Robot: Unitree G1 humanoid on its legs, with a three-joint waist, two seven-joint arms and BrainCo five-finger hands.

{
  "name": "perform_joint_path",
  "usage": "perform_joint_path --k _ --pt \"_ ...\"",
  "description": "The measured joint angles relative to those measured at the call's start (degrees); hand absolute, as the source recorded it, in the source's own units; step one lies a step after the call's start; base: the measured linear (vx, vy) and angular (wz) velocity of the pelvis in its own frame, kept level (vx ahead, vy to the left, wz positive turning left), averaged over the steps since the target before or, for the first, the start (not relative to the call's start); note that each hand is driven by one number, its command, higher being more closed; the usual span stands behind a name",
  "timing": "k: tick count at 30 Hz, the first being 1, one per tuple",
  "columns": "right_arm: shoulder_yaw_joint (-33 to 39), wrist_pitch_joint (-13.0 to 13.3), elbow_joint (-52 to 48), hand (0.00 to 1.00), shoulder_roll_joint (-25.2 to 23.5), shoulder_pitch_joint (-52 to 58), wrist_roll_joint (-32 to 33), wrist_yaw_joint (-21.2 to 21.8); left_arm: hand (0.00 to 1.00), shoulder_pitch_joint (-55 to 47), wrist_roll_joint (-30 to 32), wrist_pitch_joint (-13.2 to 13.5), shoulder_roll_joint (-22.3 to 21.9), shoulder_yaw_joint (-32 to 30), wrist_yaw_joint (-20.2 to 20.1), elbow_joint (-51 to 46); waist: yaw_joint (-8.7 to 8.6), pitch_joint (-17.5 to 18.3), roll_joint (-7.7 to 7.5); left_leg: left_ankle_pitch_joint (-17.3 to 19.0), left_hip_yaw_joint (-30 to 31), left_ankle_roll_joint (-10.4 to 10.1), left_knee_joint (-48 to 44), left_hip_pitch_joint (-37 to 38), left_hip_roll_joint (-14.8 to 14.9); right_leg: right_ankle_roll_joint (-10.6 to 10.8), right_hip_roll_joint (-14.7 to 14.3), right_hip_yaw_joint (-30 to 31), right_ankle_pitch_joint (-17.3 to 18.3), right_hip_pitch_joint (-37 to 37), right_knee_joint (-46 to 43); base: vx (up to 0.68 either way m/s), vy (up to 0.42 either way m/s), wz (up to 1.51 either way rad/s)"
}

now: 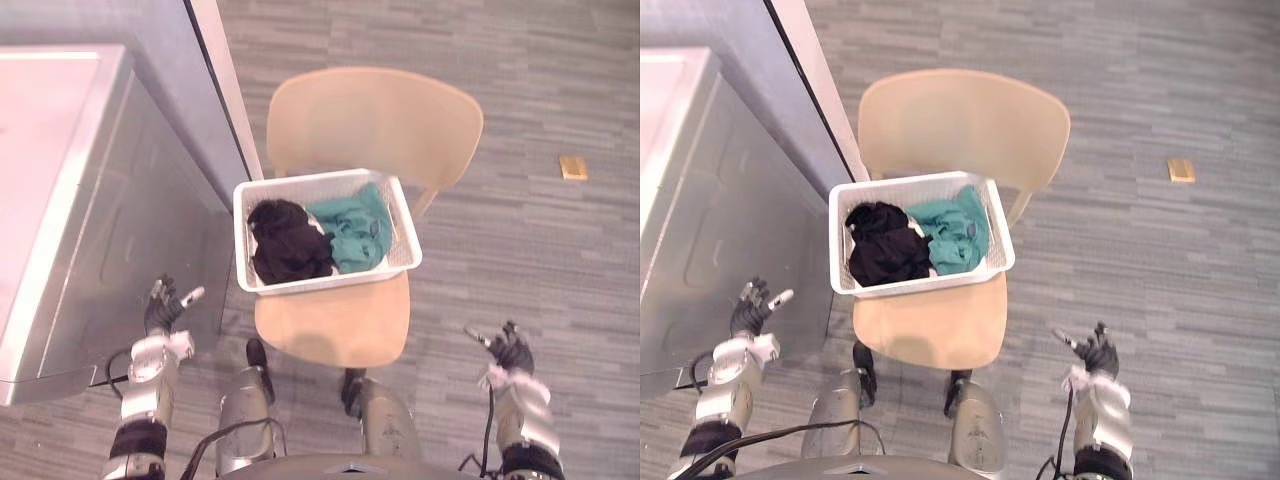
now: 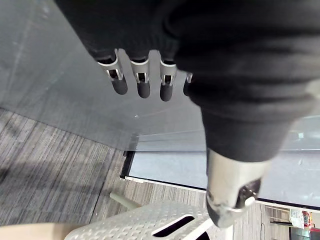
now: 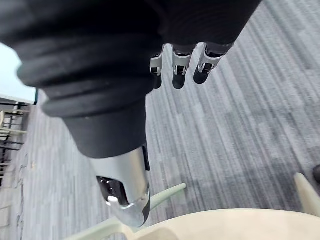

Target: Pick up the laundry basket with both hands and put the clothes into the washing machine.

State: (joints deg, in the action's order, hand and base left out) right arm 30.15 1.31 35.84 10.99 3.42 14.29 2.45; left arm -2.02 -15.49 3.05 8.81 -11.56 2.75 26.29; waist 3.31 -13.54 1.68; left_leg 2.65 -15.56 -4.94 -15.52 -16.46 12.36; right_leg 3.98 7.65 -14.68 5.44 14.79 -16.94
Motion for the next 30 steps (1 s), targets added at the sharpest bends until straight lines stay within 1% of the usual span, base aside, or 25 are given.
perform_joint_path --k 1,4,6,7,9,11,13,14,16,18,22,23,26,27,29,30 --pt "0.0 0.0 0.5 0.0 -0.2 0.3 0.0 0.1 0.0 -0.3 0.0 0.0 -0.2 0.0 -0.2 0.3 0.0 0.2 0.04 0.0 0.0 0.0 0.1 0.3 0.0 0.0 0.1 -0.1 0.0 -0.3 0.1 0.08 0.002 0.08" --pt "0.5 -0.3 5.8 0.0 -3.7 2.6 -0.7 0.9 0.0 -2.3 1.9 -0.3 -2.5 -0.3 -1.7 7.4 -0.22 2.6 -0.04 0.2 -0.2 -0.4 1.0 3.3 -0.1 0.2 0.1 -0.4 0.1 -3.4 1.4 0.03 0.0 0.03" --pt "2.4 -0.6 10.8 0.0 -6.1 3.4 -1.1 1.4 0.0 -3.1 4.4 -0.4 -4.9 -2.1 -2.4 14.8 -0.73 5.2 -0.17 0.3 -0.4 -0.5 2.4 5.3 -0.5 0.4 0.1 -0.4 0.3 -5.3 2.5 0.0 0.0 0.0" --pt "3.0 -0.6 12.3 0.0 -6.5 3.5 -1.1 1.4 0.0 -3.2 5.0 -0.5 -5.4 -2.7 -2.4 17.2 -0.97 5.9 -0.24 0.2 -0.4 -0.6 2.9 6.0 -0.6 0.5 0.1 -0.4 0.3 -5.8 2.9 0.0 0.0 0.0" --pt "7.5 -1.1 17.4 0.0 -8.5 3.8 -1.1 1.9 0.0 -3.4 7.4 -0.9 -7.2 -7.2 -2.4 25.2 -1.83 8.2 -0.41 -0.7 -0.8 -0.9 5.9 9.0 -1.4 0.9 0.1 -0.4 -0.1 -8.3 5.0 0.02 0.004 0.0" --pt "11.0 -1.6 20.3 0.0 -9.6 4.5 -1.1 2.3 0.0 -4.0 9.0 -1.5 -7.9 -10.4 -2.2 29.2 -1.95 9.8 -0.45 -1.9 -1.1 -1.0 9.1 11.3 -2.0 1.1 0.0 -0.4 -0.9 -9.9 7.4 0.04 0.01 -0.04" --pt "13.4 -1.6 23.2 0.0 -10.2 4.7 -1.1 2.3 0.0 -4.7 9.8 -2.4 -8.0 -13.8 -2.1 31.7 -2.08 10.8 -0.45 -3.1 -1.5 -1.0 12.0 13.4 -2.6 1.3 -0.3 -0.3 -2.1 -11.4 9.9 0.06 0.014 -0.06" --pt "13.7 -1.8 24.4 0.0 -10.3 4.7 -1.2 2.4 0.0 -5.0 11.2 -3.0 -8.0 -15.7 -2.0 32.8 -2.15 11.0 -0.45 -3.9 -1.6 -1.0 13.8 14.6 -3.0 1.4 -0.4 -0.3 -2.7 -12.4 11.3 0.05 0.025 -0.04" --pt "13.6 -2.0 26.2 0.0 -10.4 4.3 -1.2 2.4 0.0 -5.7 12.6 -3.5 -7.9 -17.5 -1.9 33.6 -2.47 11.2 -0.63 -4.5 -1.6 -0.9 15.7 16.2 -3.6 1.7 -0.5 -0.2 -3.6 -14.0 13.2 0.05 0.032 -0.03" --pt "13.1 -2.8 27.0 0.0 -10.4 4.1 -1.2 2.5 0.0 -6.3 13.5 -4.4 -7.6 -17.8 -1.8 34.4 -2.53 11.4 -0.87 -4.6 -1.7 -0.9 16.7 17.9 -4.1 1.9 -0.5 0.0 -4.2 -15.7 14.3 0.05 0.025 -0.03" --pt "9.2 -2.8 28.1 0.0 -10.0 3.6 -2.0 2.5 0.0 -6.5 13.4 -4.9 -7.6 -17.1 -1.9 35.3 -2.78 12.3 -1.63 -4.5 -1.6 -1.0 17.1 19.7 -4.6 2.2 -0.4 -0.1 -4.4 -18.1 15.8 0.03 0.009 0.01" --pt "7.5 -2.8 28.1 0.0 -9.6 3.0 -3.3 2.5 0.0 -6.4 13.4 -4.9 -7.4 -16.3 -1.9 35.3 -2.96 12.4 -1.75 -4.5 -1.4 -1.0 17.1 19.8 -4.7 2.2 -0.7 -0.3 -4.5 -18.4 15.9 0.0 -0.009 0.06" --pt "1.0 -2.6 28.1 0.0 -8.2 1.8 -3.5 2.5 0.0 -5.4 13.2 -4.7 -6.6 -12.9 -1.8 35.5 -3.19 12.3 -1.74 -4.2 0.1 -1.0 15.8 20.4 -4.6 2.1 -1.0 -1.2 -4.6 -20.6 16.5 -0.02 -0.02 0.17" --pt "-0.3 -2.6 28.1 0.0 -8.0 1.6 -3.5 2.5 0.0 -5.1 12.8 -4.5 -6.5 -12.1 -1.8 35.4 -3.23 12.1 -1.69 -3.9 0.6 -1.0 14.8 20.0 -4.4 2.0 -1.1 -1.7 -4.6 -21.0 16.6 -0.07 -0.026 0.34" --pt "-3.2 -2.2 28.2 0.0 -7.3 0.6 -3.7 2.5 0.0 -4.3 11.5 -3.9 -6.6 -10.1 -1.8 35.0 -3.01 11.7 -1.38 -1.5 2.2 -1.0 9.1 17.0 -3.4 1.7 -1.4 -2.3 -4.7 -21.0 16.3 -0.09 -0.015 0.3" --pt "-5.9 -2.2 28.4 0.0 -6.7 -0.8 -4.8 2.5 0.0 -3.5 10.4 -3.5 -6.7 -8.3 -1.8 35.0 -3.1 10.9 -0.38 -0.3 4.6 -0.9 4.5 13.3 -2.6 1.3 -2.0 -4.0 -4.9 -20.5 16.3 -0.11 -0.016 0.39"
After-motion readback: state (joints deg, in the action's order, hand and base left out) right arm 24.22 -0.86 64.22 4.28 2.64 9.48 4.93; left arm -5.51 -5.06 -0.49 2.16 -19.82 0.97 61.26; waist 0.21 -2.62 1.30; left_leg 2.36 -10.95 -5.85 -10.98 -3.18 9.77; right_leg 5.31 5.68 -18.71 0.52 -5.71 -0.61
